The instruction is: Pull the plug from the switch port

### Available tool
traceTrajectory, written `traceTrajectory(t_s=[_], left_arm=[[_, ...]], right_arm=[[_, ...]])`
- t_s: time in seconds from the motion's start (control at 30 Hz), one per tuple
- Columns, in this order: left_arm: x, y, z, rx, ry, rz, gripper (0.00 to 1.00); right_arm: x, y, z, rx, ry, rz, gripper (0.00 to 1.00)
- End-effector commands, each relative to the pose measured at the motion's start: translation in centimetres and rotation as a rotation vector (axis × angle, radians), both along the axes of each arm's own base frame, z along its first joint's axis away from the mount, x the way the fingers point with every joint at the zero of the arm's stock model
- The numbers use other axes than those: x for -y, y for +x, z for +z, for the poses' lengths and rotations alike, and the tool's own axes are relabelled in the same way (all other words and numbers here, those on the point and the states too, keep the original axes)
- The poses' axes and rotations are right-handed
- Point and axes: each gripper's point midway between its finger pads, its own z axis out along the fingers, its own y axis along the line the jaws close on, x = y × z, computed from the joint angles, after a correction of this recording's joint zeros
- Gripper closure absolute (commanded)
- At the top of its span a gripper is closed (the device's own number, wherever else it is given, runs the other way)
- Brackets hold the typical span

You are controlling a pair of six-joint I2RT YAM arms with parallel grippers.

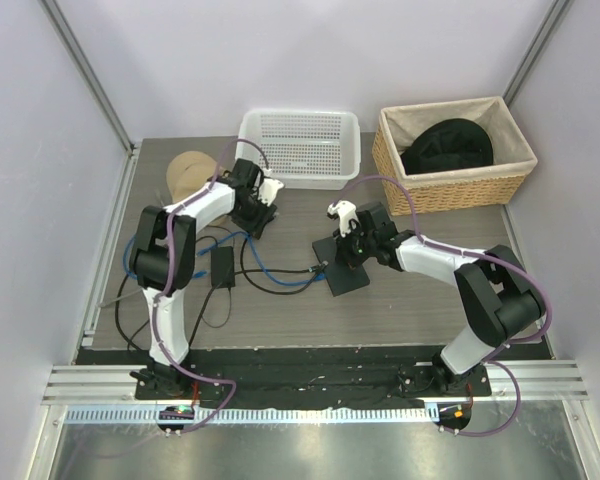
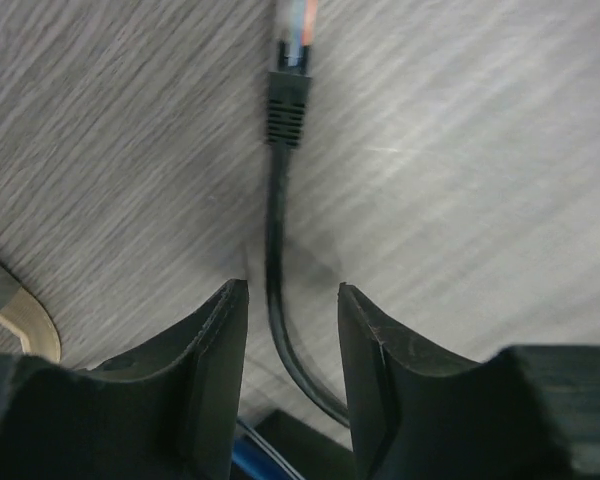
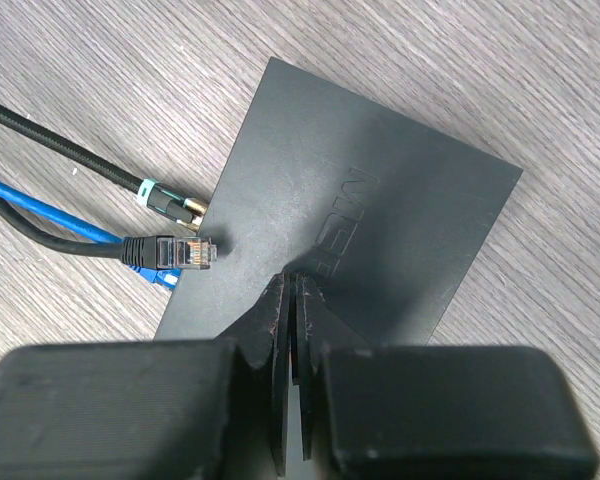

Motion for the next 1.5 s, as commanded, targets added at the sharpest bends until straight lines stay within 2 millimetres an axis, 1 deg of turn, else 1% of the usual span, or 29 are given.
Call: traceTrajectory(t_s=[0.0,0.07,0.17,0.2,0.27,0.3,0.33,0.37,0.43,0.5,0.53,0.57,0.73,0.83,0.9,0.93,0.97,1.0,1.03,1.1,1.13,1.2,1.27,1.3,1.33,1.37,1.4,1.43,1.47], left_arm=[[-1.5,1.9,-1.1,0.064,0.082,0.053,0.57],[-1.5,2.1,-1.3,0.065,0.093,0.046,0.62],[-1.6,2.5,-1.4,0.055,0.103,0.046,0.79],[-1.3,2.6,-1.0,0.059,0.093,0.037,0.92],[-1.1,3.1,0.8,0.099,0.069,0.040,1.00],[-0.4,3.3,1.7,0.116,0.025,0.030,1.00],[-0.2,3.6,4.3,0.172,-0.013,0.031,1.00],[-0.2,4.0,5.6,0.204,-0.035,0.062,1.00],[-0.7,5.4,9.9,0.332,-0.047,0.107,1.00],[-1.5,6.2,12.7,0.407,-0.021,0.139,1.00],[-3.6,6.8,14.3,0.466,0.057,0.195,1.00],[-4.5,7.1,15.1,0.504,0.093,0.199,1.00],[-11.5,7.8,18.4,0.628,0.212,0.388,1.00],[-15.2,7.1,21.4,0.696,0.252,0.504,1.00],[-17.2,5.8,22.3,0.742,0.355,0.536,1.00],[-18.2,5.3,22.5,0.751,0.410,0.534,1.00],[-19.6,4.5,21.7,0.751,0.474,0.563,1.00],[-21.1,3.8,22.2,0.767,0.508,0.600,1.00],[-22.2,3.0,21.0,0.746,0.553,0.603,1.00],[-24.5,2.0,20.8,0.734,0.590,0.648,1.00],[-25.2,1.2,19.8,0.705,0.617,0.649,1.00],[-26.3,0.7,19.2,0.692,0.621,0.658,1.00],[-26.3,0.2,18.3,0.659,0.609,0.648,1.00],[-25.9,0.3,18.2,0.650,0.582,0.645,0.91],[-24.4,0.7,18.0,0.616,0.502,0.582,0.78],[-23.6,1.0,18.1,0.617,0.435,0.607,0.57],[-22.3,1.5,18.5,0.616,0.374,0.590,0.52],[-18.8,2.3,19.2,0.589,0.202,0.485,0.47],[-16.6,2.6,19.5,0.571,0.104,0.428,0.45]], right_arm=[[0.4,0.0,0.2,0.010,-0.016,-0.008,0.93],[0.4,-0.1,0.0,0.003,-0.020,-0.008,0.93],[0.3,0.0,0.0,0.003,-0.019,-0.007,0.92],[0.3,0.0,0.0,0.004,-0.018,-0.007,0.92],[0.4,0.0,0.1,0.009,-0.017,-0.008,0.92],[0.4,0.0,0.2,0.012,-0.017,-0.009,0.92],[0.4,-0.1,0.1,0.012,-0.017,-0.009,0.92],[0.4,-0.1,0.2,0.013,-0.016,-0.011,0.92],[0.4,-0.1,0.2,0.013,-0.016,-0.011,0.92],[0.4,0.0,0.1,0.011,-0.018,-0.010,0.92],[0.4,0.0,0.2,0.012,-0.017,-0.010,0.92],[0.3,0.0,0.2,0.010,-0.017,-0.007,0.92],[0.4,0.0,0.1,0.007,-0.019,-0.007,0.92],[0.4,0.0,0.2,0.011,-0.017,-0.008,0.92],[0.4,0.0,0.1,0.008,-0.018,-0.007,0.92],[0.4,0.0,0.0,0.007,-0.019,-0.007,0.92],[0.3,0.0,0.1,0.007,-0.019,-0.007,0.92],[0.3,0.0,0.0,0.005,-0.020,-0.007,0.92],[0.3,0.0,-0.1,0.001,-0.021,-0.005,0.92],[0.3,0.0,-0.1,0.001,-0.021,-0.006,0.92],[0.3,0.1,0.0,0.003,-0.022,-0.007,0.92],[0.3,0.1,0.0,0.001,-0.022,-0.007,0.92],[0.3,0.1,-0.2,-0.004,-0.025,-0.006,0.92],[0.3,0.1,-0.2,-0.007,-0.026,-0.007,0.92],[0.2,0.1,-0.3,-0.011,-0.028,-0.005,0.92],[0.2,0.2,-0.3,-0.012,-0.028,-0.006,0.92],[0.1,0.2,-0.4,-0.016,-0.026,-0.003,0.92],[0.1,0.2,-0.4,-0.018,-0.026,-0.002,0.92],[0.0,0.3,-0.4,-0.019,-0.025,-0.003,0.92]])
